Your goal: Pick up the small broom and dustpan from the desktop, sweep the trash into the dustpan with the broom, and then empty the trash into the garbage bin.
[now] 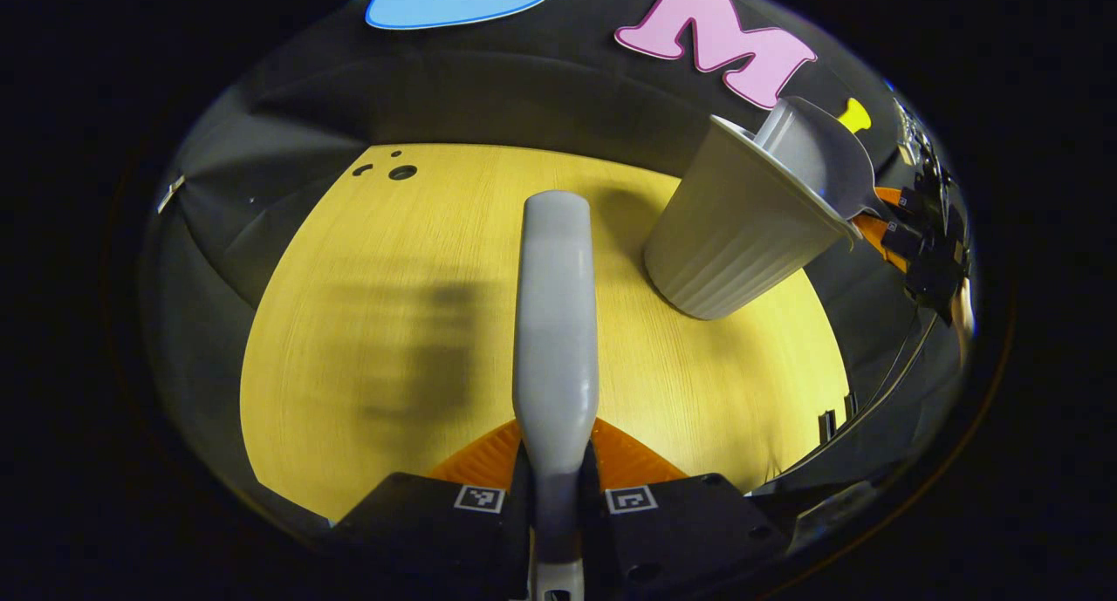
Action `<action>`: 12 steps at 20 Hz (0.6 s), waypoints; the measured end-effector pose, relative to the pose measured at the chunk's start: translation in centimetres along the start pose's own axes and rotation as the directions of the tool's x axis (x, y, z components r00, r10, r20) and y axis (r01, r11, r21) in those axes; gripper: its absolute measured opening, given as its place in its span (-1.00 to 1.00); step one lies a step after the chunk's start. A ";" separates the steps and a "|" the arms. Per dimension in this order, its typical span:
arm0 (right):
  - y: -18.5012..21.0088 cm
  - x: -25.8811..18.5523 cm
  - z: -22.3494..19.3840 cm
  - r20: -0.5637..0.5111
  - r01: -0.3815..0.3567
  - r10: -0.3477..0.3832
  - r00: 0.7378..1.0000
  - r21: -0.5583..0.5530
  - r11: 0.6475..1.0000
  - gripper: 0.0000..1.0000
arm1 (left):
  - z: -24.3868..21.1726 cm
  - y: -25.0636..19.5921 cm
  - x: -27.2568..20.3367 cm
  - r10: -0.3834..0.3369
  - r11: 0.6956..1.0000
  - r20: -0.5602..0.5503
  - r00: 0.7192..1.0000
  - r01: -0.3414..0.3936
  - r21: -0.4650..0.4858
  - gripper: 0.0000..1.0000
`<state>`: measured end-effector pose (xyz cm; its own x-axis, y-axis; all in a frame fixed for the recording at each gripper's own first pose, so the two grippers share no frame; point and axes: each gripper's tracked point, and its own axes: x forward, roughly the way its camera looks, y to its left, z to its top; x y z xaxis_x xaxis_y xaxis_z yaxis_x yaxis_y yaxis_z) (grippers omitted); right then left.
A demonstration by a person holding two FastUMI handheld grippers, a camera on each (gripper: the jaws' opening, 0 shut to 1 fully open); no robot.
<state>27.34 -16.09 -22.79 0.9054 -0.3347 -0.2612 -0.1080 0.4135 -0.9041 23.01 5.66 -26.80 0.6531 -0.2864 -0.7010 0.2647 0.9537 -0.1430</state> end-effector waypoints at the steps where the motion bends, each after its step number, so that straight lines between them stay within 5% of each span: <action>1: 0.0 0.0 0.0 0.001 0.013 -0.013 1.000 -0.024 1.000 -0.23 | -0.1 0.1 0.0 0.000 1.000 -0.004 1.000 0.000 0.000 -0.45; 5: -0.2 0.1 0.3 0.013 0.054 -0.053 0.999 -0.113 0.992 -0.23 | -0.9 0.2 0.1 -0.003 1.000 -0.020 1.000 0.003 0.015 -0.45; 8: -0.7 0.3 1.6 0.075 0.125 -0.107 0.991 -0.310 0.943 -0.24 | -1.2 0.0 0.1 -0.013 0.999 -0.031 0.999 0.015 0.037 -0.45; 12: -0.8 -0.1 1.6 0.099 0.140 -0.110 0.989 -0.378 0.915 -0.24 | -1.3 0.0 0.1 -0.020 0.998 -0.036 0.999 0.022 0.056 -0.45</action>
<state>27.95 -15.08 -21.47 0.9479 -0.2928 -0.1252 -0.1274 0.0118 -0.9918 22.12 5.75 -27.80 0.6219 -0.3021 -0.7225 0.3187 0.9404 -0.1189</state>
